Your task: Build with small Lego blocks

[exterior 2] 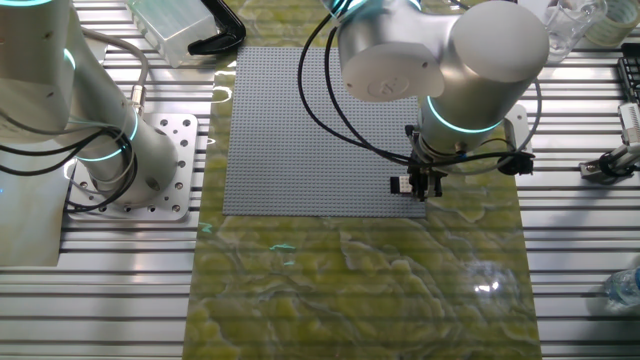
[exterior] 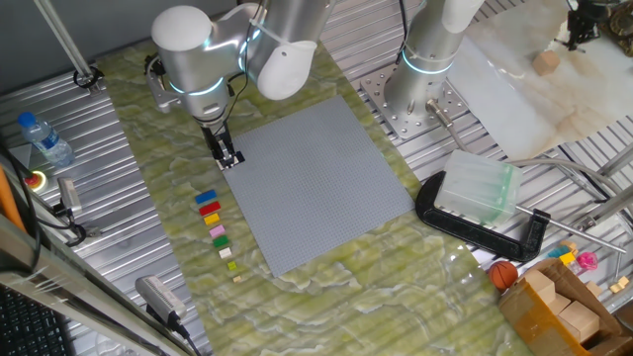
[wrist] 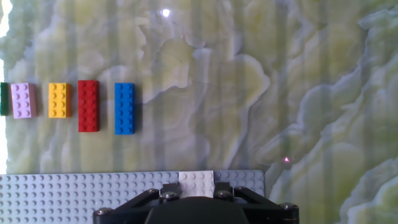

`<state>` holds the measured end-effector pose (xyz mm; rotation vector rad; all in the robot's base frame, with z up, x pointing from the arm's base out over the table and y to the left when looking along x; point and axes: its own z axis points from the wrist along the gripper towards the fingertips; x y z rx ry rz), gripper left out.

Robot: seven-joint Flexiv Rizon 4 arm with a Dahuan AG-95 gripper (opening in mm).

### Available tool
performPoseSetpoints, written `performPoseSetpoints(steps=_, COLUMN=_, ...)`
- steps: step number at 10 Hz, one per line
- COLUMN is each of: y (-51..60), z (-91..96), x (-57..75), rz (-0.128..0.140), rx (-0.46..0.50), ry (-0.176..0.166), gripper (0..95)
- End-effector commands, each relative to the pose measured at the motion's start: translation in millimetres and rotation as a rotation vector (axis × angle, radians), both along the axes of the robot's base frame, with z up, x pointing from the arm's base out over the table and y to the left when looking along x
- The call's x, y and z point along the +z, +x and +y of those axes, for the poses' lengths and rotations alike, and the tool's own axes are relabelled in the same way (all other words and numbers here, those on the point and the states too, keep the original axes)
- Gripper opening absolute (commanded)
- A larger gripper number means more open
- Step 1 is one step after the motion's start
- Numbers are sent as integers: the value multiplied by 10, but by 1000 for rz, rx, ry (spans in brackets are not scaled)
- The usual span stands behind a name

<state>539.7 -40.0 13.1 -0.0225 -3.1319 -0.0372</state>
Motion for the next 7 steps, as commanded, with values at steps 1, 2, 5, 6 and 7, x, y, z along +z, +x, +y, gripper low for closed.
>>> performPoseSetpoints(steps=1, y=-7, z=9, x=-329, rz=0, rx=-4, ry=1, gripper=0)
performPoseSetpoints(steps=2, y=-5, z=8, x=-343, rz=0, rx=-6, ry=1, gripper=0)
performPoseSetpoints(steps=5, y=-1, z=5, x=-392, rz=-4, rx=-9, ry=2, gripper=0)
performPoseSetpoints(steps=6, y=0, z=4, x=-403, rz=-4, rx=-7, ry=2, gripper=0)
performPoseSetpoints(steps=7, y=4, z=2, x=-438, rz=-6, rx=-10, ry=2, gripper=0)
